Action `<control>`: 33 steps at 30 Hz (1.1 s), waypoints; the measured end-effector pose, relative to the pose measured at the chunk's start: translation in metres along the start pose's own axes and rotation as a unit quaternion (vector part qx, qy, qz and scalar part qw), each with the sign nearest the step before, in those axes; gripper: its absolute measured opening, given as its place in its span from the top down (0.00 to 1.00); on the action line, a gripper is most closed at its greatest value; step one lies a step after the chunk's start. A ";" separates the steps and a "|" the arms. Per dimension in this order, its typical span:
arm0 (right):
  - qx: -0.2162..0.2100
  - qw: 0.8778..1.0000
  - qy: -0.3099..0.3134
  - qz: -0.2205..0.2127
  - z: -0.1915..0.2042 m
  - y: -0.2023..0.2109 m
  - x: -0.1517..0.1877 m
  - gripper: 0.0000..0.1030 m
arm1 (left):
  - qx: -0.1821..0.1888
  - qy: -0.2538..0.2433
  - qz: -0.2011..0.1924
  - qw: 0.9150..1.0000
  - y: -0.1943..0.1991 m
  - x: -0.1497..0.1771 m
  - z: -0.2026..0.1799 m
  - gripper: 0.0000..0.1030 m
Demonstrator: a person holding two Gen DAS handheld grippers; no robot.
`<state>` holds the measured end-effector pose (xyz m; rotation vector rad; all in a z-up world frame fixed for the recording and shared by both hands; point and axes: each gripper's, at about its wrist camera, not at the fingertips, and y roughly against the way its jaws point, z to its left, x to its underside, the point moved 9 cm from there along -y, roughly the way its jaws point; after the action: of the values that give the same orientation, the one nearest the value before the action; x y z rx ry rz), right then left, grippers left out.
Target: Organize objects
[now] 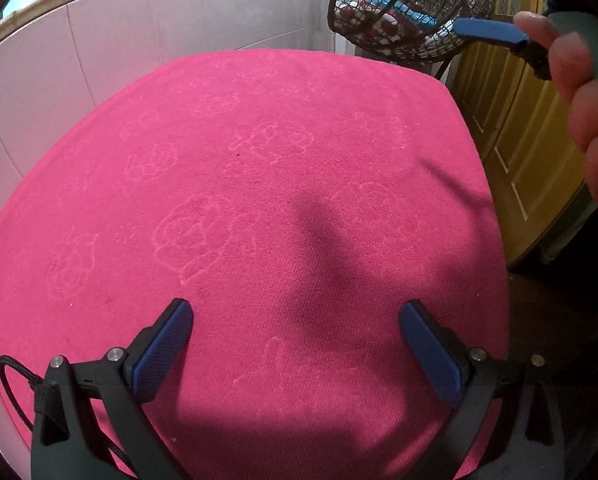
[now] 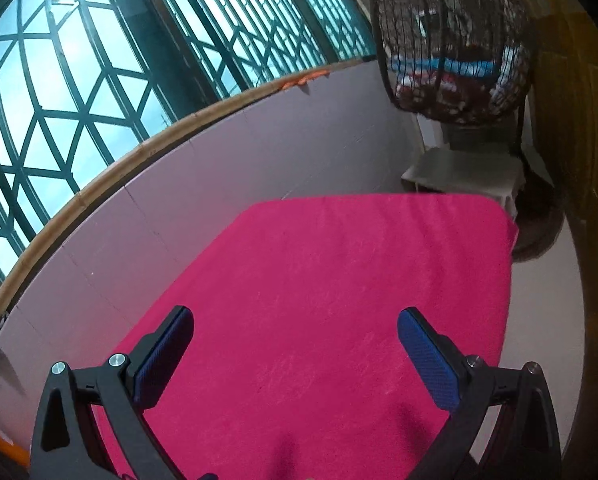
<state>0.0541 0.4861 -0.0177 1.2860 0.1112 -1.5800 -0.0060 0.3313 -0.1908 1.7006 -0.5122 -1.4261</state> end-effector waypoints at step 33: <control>0.007 0.999 -0.029 0.031 -0.013 -0.019 -0.007 0.00 | -0.001 -0.001 0.000 1.000 -0.004 -0.003 -0.001 0.00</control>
<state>0.0475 0.5071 -0.0276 1.2413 0.0242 -1.5650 -0.0068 0.3358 -0.1922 1.6983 -0.5123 -1.4267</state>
